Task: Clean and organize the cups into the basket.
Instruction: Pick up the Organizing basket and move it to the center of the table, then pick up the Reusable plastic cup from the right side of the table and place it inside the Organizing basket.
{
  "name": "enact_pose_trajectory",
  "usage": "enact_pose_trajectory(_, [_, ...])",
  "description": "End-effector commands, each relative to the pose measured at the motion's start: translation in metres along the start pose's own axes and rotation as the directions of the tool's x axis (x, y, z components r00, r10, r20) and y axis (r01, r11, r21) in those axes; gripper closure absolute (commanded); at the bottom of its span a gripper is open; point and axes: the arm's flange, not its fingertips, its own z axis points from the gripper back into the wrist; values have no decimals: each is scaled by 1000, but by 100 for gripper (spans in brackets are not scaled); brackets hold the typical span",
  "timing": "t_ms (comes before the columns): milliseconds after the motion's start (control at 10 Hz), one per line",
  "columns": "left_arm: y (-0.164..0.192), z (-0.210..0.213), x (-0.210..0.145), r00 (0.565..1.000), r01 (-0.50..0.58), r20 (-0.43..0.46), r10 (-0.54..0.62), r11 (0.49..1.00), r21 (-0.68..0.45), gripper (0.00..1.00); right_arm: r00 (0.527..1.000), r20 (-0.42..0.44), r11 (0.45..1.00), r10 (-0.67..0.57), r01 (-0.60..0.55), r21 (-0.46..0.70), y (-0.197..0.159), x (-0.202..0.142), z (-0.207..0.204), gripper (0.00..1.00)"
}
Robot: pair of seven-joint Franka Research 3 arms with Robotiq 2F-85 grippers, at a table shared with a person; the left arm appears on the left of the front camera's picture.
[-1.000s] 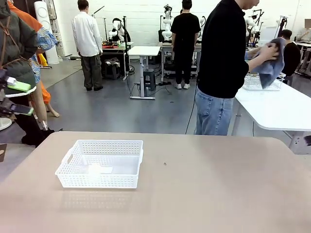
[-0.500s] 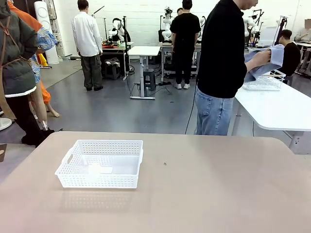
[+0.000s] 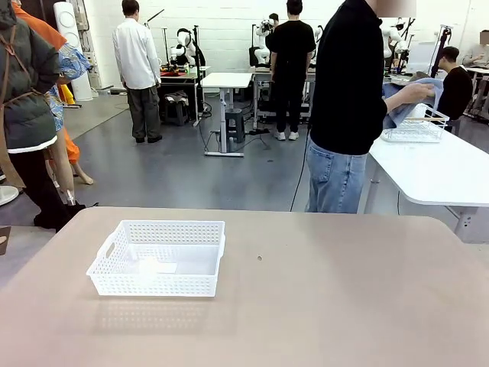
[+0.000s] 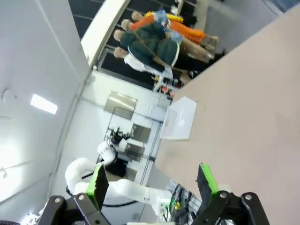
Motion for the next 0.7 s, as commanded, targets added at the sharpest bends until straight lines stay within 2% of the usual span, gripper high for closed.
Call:
enact_pose_trajectory(0, [-11,5,1,998,57,5,-57,995,-77,0,995,46,996,86,-87,8,15,3,-2,0])
enact_pose_trajectory(100, [0,0,0,1000,0,0,0,1000,0,0,1000,0,1000,0,0,0,0,0,0,0])
enact_pose_trajectory(600, [0,0,0,1000,0,0,0,1000,0,0,1000,0,1000,0,0,0,0,0,0,0])
